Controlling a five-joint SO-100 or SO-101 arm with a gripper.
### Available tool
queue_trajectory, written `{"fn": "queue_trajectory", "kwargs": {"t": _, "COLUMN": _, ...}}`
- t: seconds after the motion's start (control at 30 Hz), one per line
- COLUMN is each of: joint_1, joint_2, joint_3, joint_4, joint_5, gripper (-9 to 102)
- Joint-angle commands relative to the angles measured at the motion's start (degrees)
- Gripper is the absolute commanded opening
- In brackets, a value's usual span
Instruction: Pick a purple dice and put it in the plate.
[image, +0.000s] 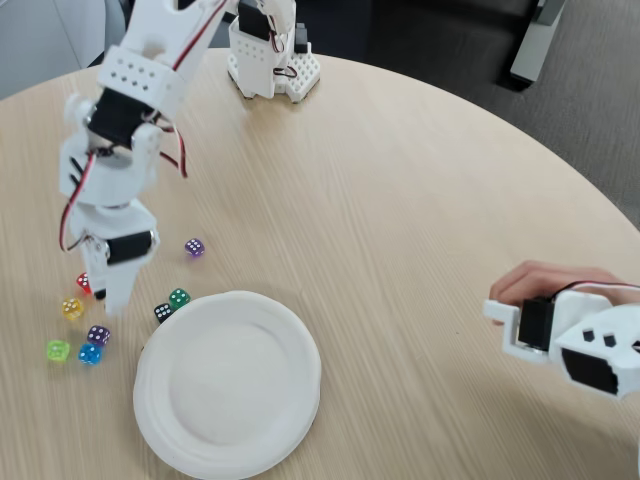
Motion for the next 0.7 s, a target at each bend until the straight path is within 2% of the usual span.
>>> {"fn": "queue_trajectory", "kwargs": {"t": 0.0, "joint_1": 0.7, "joint_2": 1.1, "joint_3": -1.8, "joint_4": -2.5, "joint_5": -0.4, "gripper": 10}}
{"fn": "queue_trajectory", "kwargs": {"t": 0.27, "joint_1": -0.4, "joint_2": 1.3, "joint_3": -1.8, "joint_4": -1.8, "joint_5": 4.6, "gripper": 10}}
{"fn": "queue_trajectory", "kwargs": {"t": 0.67, "joint_1": -5.1, "joint_2": 0.5, "joint_3": -1.8, "joint_4": -2.2, "joint_5": 3.8, "gripper": 11}}
